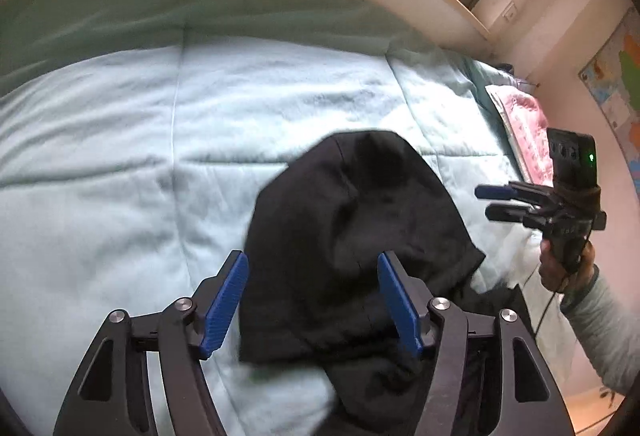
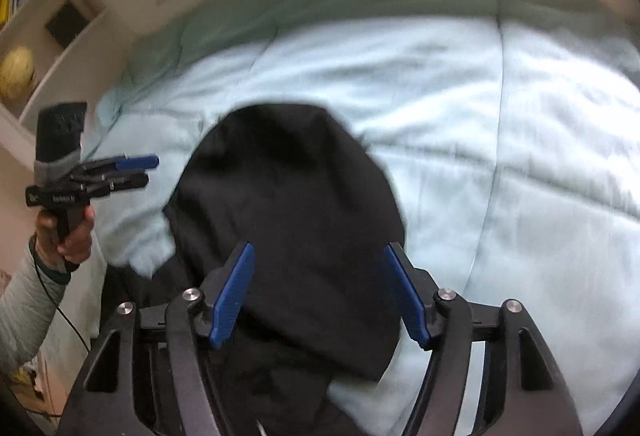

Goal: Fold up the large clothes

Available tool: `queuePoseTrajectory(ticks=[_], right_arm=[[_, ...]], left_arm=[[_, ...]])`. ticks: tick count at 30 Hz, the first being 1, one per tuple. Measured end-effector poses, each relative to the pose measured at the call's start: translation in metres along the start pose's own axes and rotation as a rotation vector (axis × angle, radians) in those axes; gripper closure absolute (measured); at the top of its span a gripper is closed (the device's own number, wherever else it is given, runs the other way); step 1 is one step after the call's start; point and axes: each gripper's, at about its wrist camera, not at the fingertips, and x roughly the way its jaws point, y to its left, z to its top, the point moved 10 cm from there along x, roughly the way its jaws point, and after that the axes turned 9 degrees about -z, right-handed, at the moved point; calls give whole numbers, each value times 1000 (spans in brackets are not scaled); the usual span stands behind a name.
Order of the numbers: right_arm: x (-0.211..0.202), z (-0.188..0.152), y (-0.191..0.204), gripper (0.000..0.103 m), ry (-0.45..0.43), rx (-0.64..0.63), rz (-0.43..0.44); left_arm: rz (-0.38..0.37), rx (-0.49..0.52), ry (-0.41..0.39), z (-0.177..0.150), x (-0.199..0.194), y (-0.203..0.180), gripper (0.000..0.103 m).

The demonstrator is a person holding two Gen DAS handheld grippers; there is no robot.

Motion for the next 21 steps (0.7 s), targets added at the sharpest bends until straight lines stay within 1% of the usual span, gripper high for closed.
queuePoseTrajectory(ticks=[1,4,6,8,11,12,13,14,15,16,18,19,21], right_arm=[[5,9,-2,32,0,9,12],[18,30,-12,32,16,52,34],[28,36,-19,32,31,61,48],[43,41,-29,32,50,55,28],[74,36,-29,32,104,26,-1],[87,32,-28,32,129,15,-11],[102,30,-26,32,149,13,2],[113,25,-21,41,175,9,32],[116,22,-14,52,177,-16,39],[115,22,-7,65,169,-47,38],[99,20,11,81,116,-155,-5],[91,19,18,84,103,-183,-6],[63,14,35,86,51,-235,-31]], left_arm=[[-11,-13,13,5,4,7,34],[6,-55,66,13,20,24,34],[-58,-78,116,15,38,27,34],[-84,-98,142,12,51,32,34],[-133,-135,175,9,74,38,34],[-154,-158,177,9,80,41,34],[-164,-168,171,9,84,41,34],[-166,-166,160,10,86,40,36],[-179,-147,136,11,83,34,60],[-199,-126,129,11,81,25,75],[-195,-51,102,8,67,8,84],[-196,-28,95,7,61,1,85],[-208,37,64,2,32,-25,87]])
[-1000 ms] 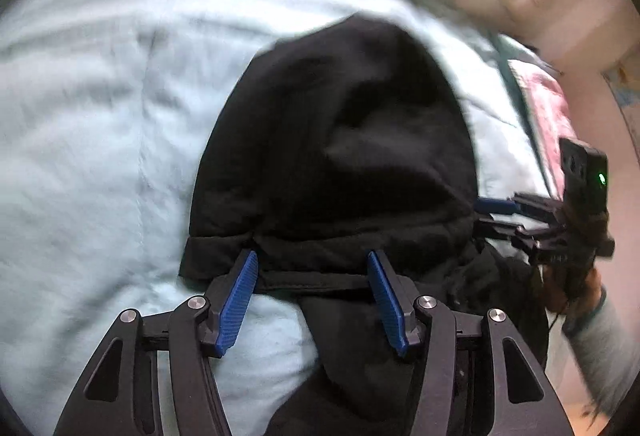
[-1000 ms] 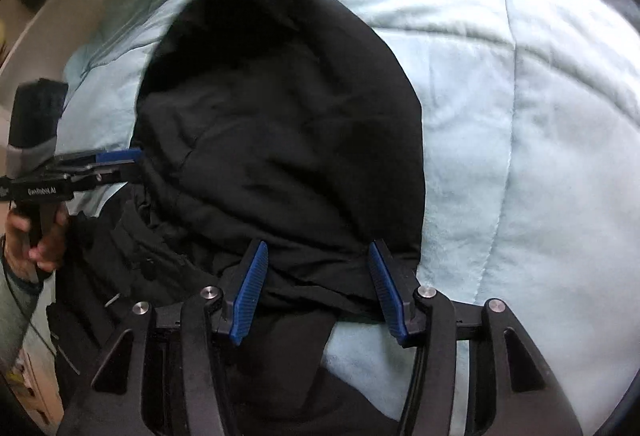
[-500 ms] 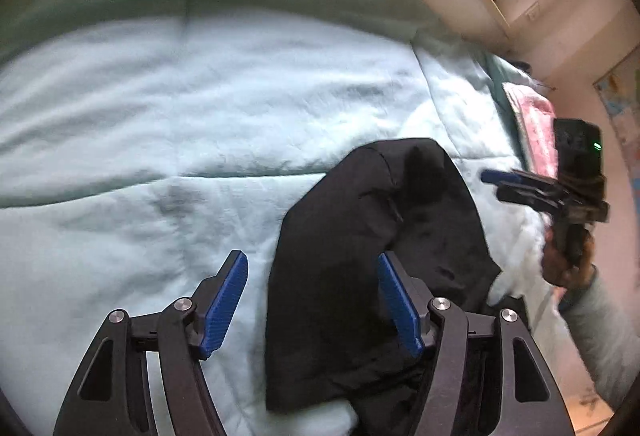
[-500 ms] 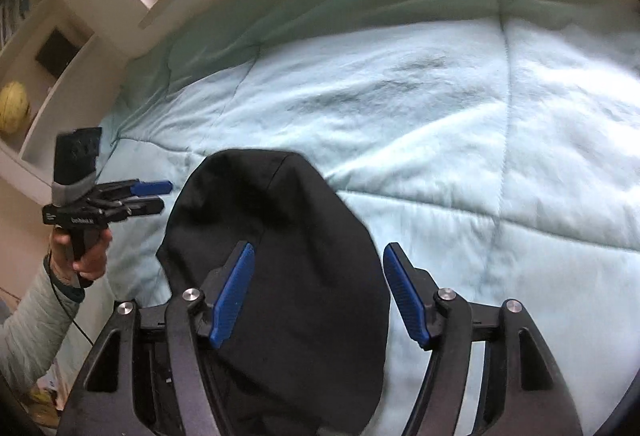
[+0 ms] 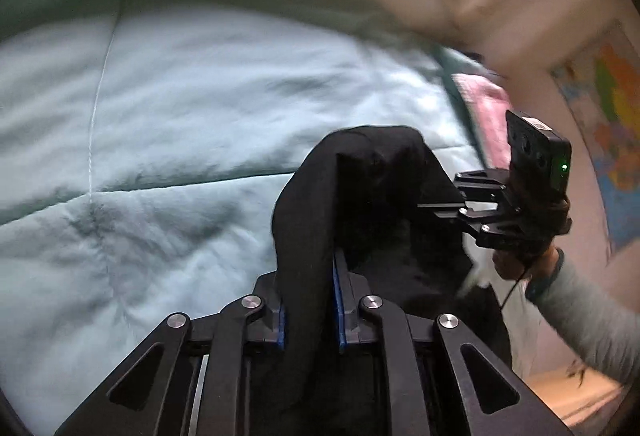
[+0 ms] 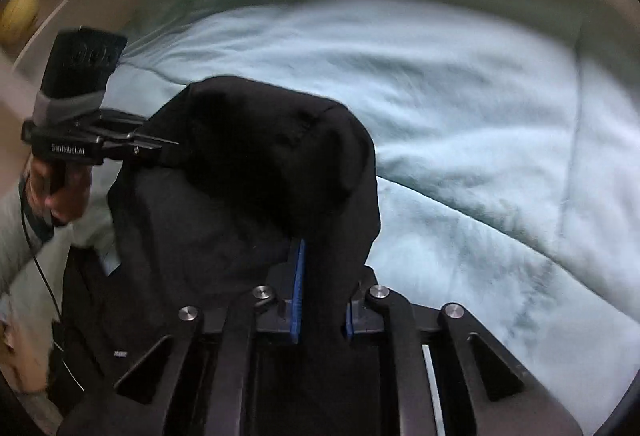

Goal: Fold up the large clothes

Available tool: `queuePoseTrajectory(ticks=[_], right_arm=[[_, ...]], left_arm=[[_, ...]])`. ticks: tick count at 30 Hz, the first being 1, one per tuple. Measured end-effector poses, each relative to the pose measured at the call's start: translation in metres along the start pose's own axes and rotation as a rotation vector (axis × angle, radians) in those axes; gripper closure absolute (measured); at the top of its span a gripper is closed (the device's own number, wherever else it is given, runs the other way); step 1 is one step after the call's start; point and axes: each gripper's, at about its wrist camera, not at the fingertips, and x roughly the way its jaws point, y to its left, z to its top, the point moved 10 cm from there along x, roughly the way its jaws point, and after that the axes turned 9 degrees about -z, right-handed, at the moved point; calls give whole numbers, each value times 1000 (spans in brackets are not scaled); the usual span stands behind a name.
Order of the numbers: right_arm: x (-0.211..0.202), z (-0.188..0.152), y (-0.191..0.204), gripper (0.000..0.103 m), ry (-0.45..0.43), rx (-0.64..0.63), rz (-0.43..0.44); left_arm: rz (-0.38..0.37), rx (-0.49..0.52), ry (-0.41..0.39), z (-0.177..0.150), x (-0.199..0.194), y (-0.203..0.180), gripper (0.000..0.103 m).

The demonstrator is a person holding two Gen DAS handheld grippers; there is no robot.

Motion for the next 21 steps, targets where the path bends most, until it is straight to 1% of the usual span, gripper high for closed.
queuePoseTrajectory(ticks=[2,5,6,9,10,12,13,16,17,19,20,21], right_arm=[[-33,-5,15,87,-49,-35,-25],[-89,-19,37,87,-129,-46,-45],[-108,-26,44,87,-149,-47,-55],[-151,-51,73,87,-188,-51,-82],[-160,-59,82,87,-195,-50,-89],[-185,-80,101,87,-216,-44,-106],[-198,-94,112,87,-223,-34,-108],[-226,-136,144,87,-236,-48,-167],[-231,-154,156,87,-233,-55,-198],[-230,-188,177,87,-204,-73,-260],[-225,-209,189,87,-181,-96,-308],[-217,-231,200,85,-154,-104,-350]], left_arm=[[2,65,-21,-8,-21,-32,87],[11,154,-40,-26,-53,-84,87],[15,185,-40,-38,-63,-105,87],[31,237,-39,-70,-83,-147,87],[39,251,-41,-85,-90,-164,87],[36,259,-45,-110,-97,-188,87],[50,264,-46,-125,-100,-200,87],[123,271,-32,-182,-106,-224,85],[136,262,-26,-195,-103,-225,85],[171,218,2,-237,-92,-225,84],[183,189,19,-256,-84,-222,84],[193,136,42,-283,-74,-215,84]])
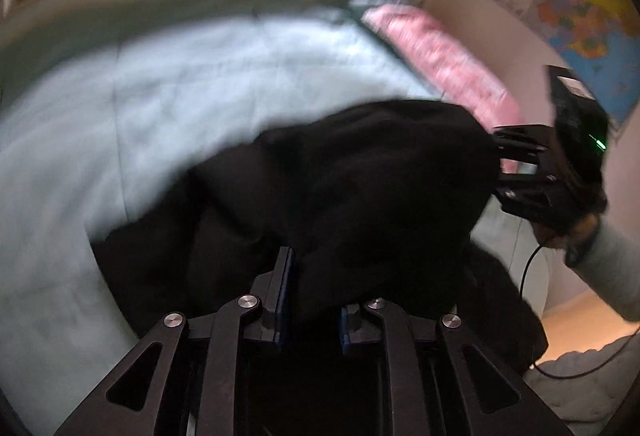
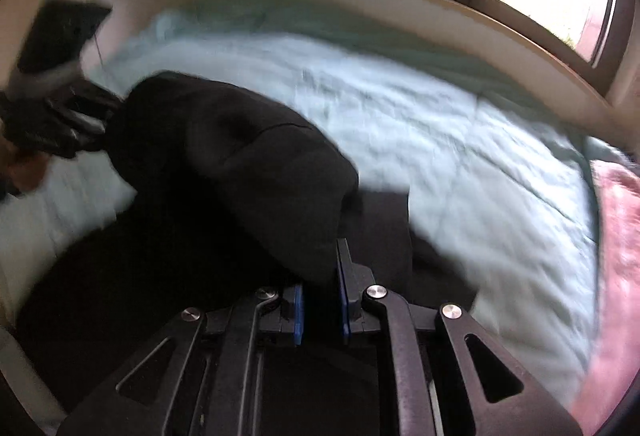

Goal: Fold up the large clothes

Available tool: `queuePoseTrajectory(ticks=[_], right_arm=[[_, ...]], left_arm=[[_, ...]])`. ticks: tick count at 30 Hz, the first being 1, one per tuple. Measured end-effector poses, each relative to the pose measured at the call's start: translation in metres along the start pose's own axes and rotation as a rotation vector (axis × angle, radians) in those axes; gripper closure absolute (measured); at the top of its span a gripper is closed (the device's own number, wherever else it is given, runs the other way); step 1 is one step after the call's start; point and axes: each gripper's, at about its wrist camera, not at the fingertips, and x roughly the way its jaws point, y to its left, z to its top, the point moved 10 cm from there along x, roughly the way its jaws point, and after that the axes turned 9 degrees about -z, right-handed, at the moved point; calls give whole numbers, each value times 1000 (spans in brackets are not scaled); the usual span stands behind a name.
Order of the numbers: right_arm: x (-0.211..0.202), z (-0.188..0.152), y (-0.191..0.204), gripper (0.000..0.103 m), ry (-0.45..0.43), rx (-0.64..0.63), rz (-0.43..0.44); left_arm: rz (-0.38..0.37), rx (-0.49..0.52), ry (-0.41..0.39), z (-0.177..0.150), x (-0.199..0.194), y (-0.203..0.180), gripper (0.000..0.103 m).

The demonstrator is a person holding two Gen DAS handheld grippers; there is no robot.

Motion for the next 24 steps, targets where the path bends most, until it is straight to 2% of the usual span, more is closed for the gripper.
queuePoseTrajectory(ticks=[3,5,7,10,12,13,15,16,17,18,19,20,22,24], right_arm=[[8,-56,32,83,103,23,0],[14,-88,40,83,175,57,15],[13,-110,38,83,226,101,35],[-4,-120,17,77,240,199,47],[-20,-105,-9,63,206,282,68],[-24,-93,-20,52,185,313,83],[-38,-56,-37,49,104,386,156],[-42,-43,-39,49,73,408,191],[-45,-25,-40,49,40,436,221],[-44,-6,-41,45,20,457,240],[-38,9,-40,34,19,466,249],[-27,24,-36,29,24,470,255],[-5,41,-19,28,57,456,235],[30,41,-3,28,141,433,204]], left_arm=[[29,-144,45,-61,28,12,84],[48,-213,49,-83,33,19,84],[32,-250,26,-93,22,16,83],[33,-260,-4,-89,-8,11,83],[55,-231,-39,-74,-30,7,83],[56,-218,-67,-61,-42,4,83],[31,-193,-139,-28,-62,-5,79],[14,-188,-164,-15,-66,-9,75],[-12,-191,-193,2,-68,-14,61],[-45,-204,-216,19,-67,-17,53],[-68,-215,-225,29,-62,-20,53],[-110,-239,-228,42,-52,-21,53],[-149,-276,-211,50,-30,-15,53],[-152,-340,-149,43,2,-1,53]])
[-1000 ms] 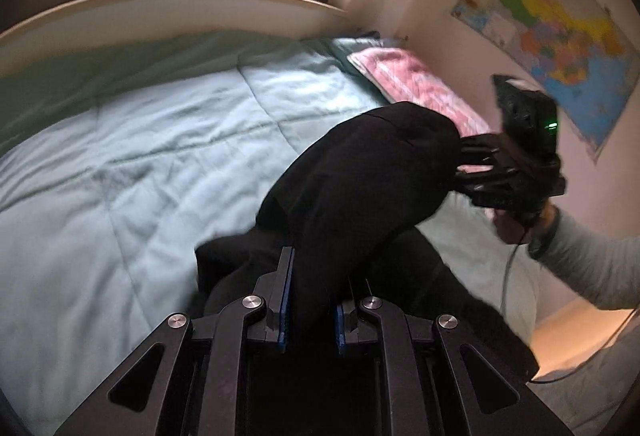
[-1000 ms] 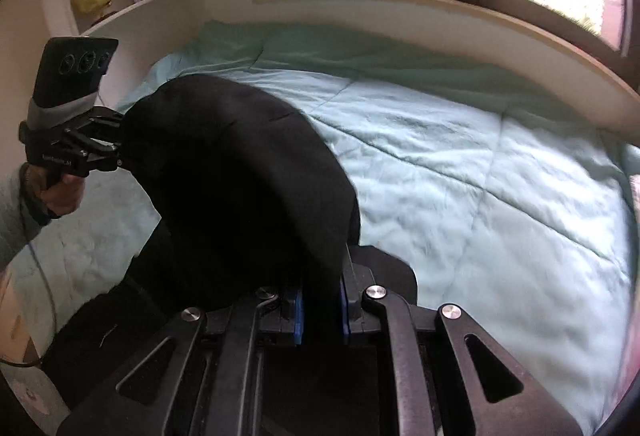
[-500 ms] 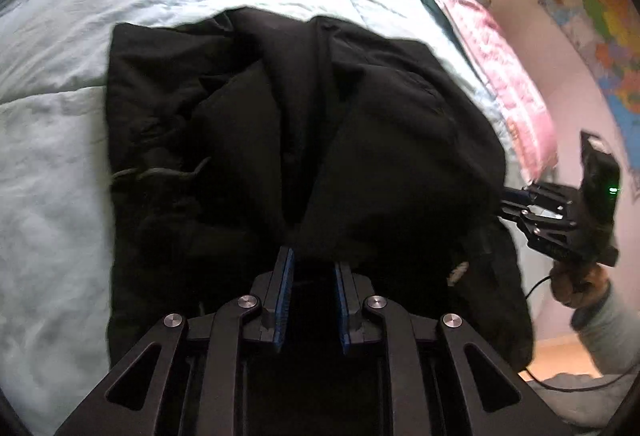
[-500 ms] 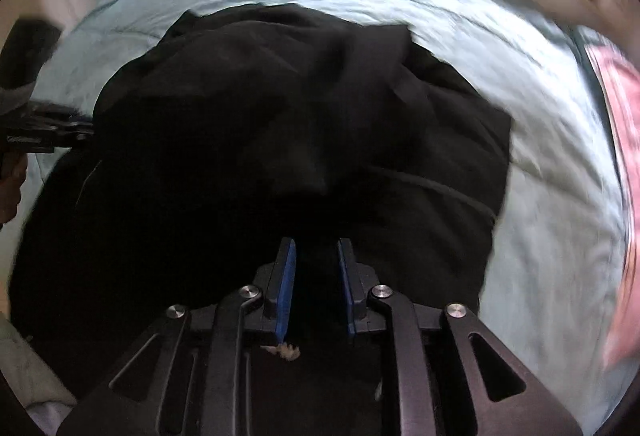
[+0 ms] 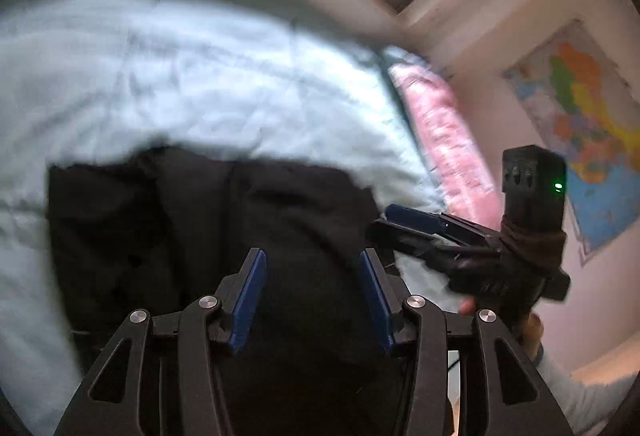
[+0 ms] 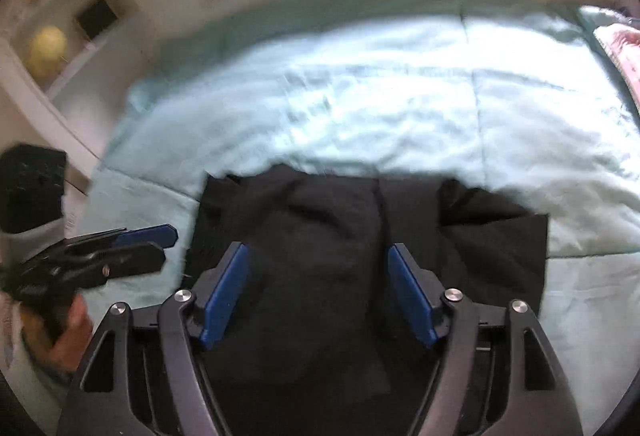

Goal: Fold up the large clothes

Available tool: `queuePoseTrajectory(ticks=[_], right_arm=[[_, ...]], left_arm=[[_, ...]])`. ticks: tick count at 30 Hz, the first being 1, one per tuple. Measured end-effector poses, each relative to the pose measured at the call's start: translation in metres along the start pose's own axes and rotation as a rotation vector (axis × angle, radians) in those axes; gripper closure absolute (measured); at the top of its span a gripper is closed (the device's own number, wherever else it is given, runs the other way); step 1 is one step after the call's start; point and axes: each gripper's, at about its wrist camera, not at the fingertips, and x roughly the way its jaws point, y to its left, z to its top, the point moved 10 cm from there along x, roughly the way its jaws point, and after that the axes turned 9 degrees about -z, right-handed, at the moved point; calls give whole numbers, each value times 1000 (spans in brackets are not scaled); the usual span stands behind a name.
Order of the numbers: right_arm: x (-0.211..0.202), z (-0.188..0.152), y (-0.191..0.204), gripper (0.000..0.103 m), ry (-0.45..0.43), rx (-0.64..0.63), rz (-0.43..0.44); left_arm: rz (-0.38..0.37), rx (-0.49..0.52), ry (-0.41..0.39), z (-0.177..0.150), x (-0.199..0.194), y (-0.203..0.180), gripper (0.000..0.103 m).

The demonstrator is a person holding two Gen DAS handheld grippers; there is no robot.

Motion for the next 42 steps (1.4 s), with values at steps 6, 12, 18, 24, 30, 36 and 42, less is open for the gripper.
queuePoseTrajectory(ticks=[6,12,18,24,30,36,42], right_arm=[[93,-80,-16,29,221,-66,-100],[97,-89,-20,29,187,-33,-107],[11,-84,-3,29,53,-82,-21],[-2,-104,6,29,79,-135,19],[64,-155,-8,29,196,-130,-53],[54,-157,-2,29,189,-117,-87],[-9,-175,-7,28,174,-45,-28]], left_arm=[[120,-145,149,-67,62,85,54],[121,-127,105,-63,56,75,54],[19,-67,47,-63,11,30,54],[72,-30,151,-98,22,33,54],[153,-157,208,-125,55,79,54],[158,-129,183,-124,46,63,55],[228,-74,144,-164,-33,43,54]])
